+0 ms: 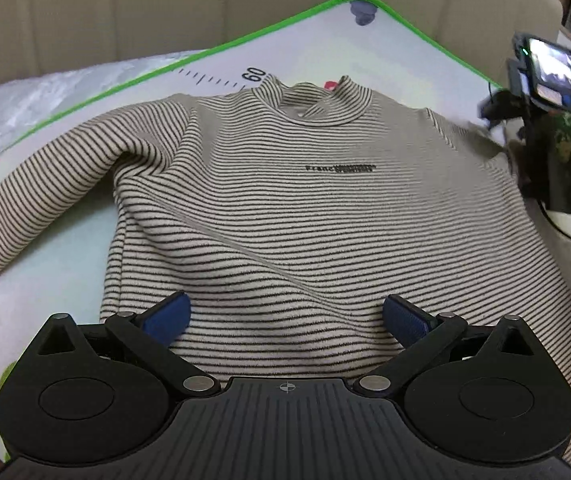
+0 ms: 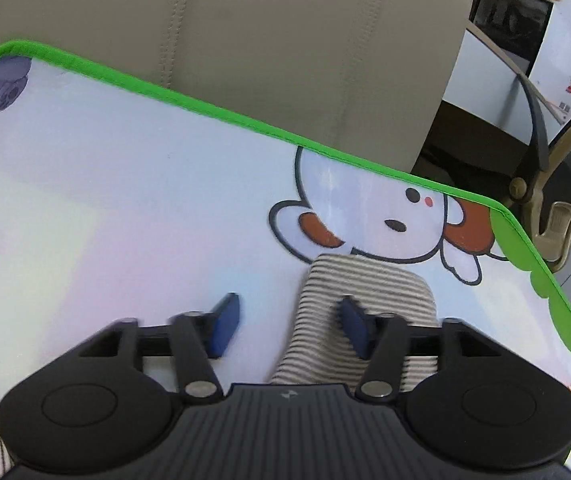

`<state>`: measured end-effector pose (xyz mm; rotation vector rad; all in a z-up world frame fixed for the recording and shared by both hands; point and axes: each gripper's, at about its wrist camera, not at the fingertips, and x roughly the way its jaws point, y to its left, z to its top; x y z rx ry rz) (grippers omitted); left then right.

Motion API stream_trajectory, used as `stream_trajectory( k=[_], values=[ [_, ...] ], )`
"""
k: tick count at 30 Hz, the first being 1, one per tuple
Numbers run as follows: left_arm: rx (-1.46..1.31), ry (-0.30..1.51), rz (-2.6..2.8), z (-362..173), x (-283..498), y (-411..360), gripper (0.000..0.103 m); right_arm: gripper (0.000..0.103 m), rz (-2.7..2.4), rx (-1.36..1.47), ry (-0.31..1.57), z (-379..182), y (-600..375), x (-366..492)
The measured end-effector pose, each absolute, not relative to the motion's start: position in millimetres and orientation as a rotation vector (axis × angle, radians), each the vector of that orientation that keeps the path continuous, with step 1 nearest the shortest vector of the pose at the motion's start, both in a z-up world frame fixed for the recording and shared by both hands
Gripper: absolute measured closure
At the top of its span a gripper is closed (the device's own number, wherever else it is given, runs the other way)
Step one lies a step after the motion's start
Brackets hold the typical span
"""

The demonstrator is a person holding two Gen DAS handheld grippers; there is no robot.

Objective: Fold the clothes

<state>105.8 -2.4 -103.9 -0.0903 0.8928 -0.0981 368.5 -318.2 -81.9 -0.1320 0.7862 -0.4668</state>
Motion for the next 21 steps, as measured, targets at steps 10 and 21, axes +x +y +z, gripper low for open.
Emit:
stream_trajectory(
  k=[10, 21],
  values=[
    [-0.224, 0.921, -0.106, -90.7, 103.0, 20.0, 0.000, 0.098, -0.334, -0.007, 0.665, 9.7, -367.0, 289.1],
    [-0.587, 0.896, 0.045, -40.1, 63.9, 111.6, 0.000, 0.102, -0.202, 0.100, 0.596, 67.1, -350.1, 258.0]
  ],
)
